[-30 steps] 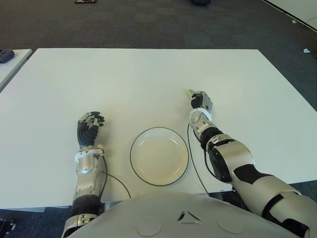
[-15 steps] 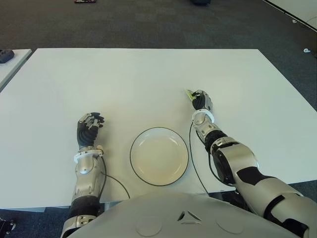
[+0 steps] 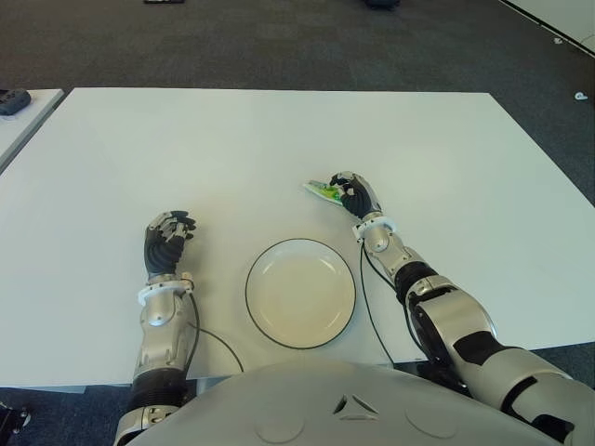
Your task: Put the toothpaste on the table into the plate.
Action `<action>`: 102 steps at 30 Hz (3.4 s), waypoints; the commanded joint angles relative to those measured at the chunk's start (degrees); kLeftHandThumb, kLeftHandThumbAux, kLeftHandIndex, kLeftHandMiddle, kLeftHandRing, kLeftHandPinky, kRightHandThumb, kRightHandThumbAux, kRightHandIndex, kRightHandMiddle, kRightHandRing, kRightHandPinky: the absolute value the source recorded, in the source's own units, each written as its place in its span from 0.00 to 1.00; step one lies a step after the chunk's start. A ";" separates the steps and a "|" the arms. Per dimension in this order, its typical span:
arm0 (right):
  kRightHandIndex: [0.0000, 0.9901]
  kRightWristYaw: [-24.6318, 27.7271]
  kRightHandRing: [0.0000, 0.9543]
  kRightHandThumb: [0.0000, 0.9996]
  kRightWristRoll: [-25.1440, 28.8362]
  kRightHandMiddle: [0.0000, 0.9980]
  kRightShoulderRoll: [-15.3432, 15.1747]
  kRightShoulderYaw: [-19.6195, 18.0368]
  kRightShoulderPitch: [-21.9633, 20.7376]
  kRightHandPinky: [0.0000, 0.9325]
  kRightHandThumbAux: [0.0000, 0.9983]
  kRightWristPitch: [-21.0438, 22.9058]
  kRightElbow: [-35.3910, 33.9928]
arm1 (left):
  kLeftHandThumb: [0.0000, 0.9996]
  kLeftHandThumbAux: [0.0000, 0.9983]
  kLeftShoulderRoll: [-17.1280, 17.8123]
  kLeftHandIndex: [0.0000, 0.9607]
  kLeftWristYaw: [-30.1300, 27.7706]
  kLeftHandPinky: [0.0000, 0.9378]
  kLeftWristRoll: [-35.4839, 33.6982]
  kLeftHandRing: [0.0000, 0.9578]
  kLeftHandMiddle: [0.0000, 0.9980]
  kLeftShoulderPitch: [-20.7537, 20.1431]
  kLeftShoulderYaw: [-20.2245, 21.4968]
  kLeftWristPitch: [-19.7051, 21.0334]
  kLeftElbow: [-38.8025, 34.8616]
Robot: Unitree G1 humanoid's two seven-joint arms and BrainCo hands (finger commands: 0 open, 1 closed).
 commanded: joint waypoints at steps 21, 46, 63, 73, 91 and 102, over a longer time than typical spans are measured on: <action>0.41 3.39 0.88 0.85 -0.12 0.57 -5.09 1.36 9.11 0.85 0.68 -12.12 -18.84 | 0.70 0.72 0.46 0.44 -0.01 0.54 1.01 0.54 0.51 -0.40 -0.38 0.78 1.03; 0.02 5.14 0.03 0.54 -8.39 0.02 -9.18 1.49 14.54 0.04 0.30 -2.93 -36.63 | 0.71 0.72 0.26 0.44 0.17 0.53 1.80 0.53 0.50 -0.34 -0.51 2.00 0.24; 0.00 23.52 0.00 0.55 -17.78 0.00 -11.05 4.70 13.21 0.00 0.11 24.15 -50.18 | 0.70 0.72 -0.11 0.44 0.23 0.53 1.50 0.53 0.51 -0.86 -0.53 0.25 1.50; 0.00 28.56 0.00 0.53 -20.13 0.00 -10.61 6.80 11.16 0.00 0.09 31.99 -50.26 | 0.70 0.72 -0.26 0.44 -0.10 0.53 1.44 0.53 0.51 -0.14 -0.76 1.15 0.13; 0.00 31.38 0.00 0.53 -20.95 0.00 -7.40 11.15 6.37 0.00 0.10 41.80 -41.27 | 0.70 0.72 -0.45 0.44 0.51 0.54 1.97 0.54 0.51 0.41 -0.84 2.12 -0.32; 0.00 30.88 0.00 0.51 -21.51 0.00 -6.51 14.32 4.76 0.00 0.10 44.07 -33.89 | 0.70 0.72 -1.25 0.44 0.66 0.53 1.36 0.54 0.51 0.32 -0.60 0.90 0.02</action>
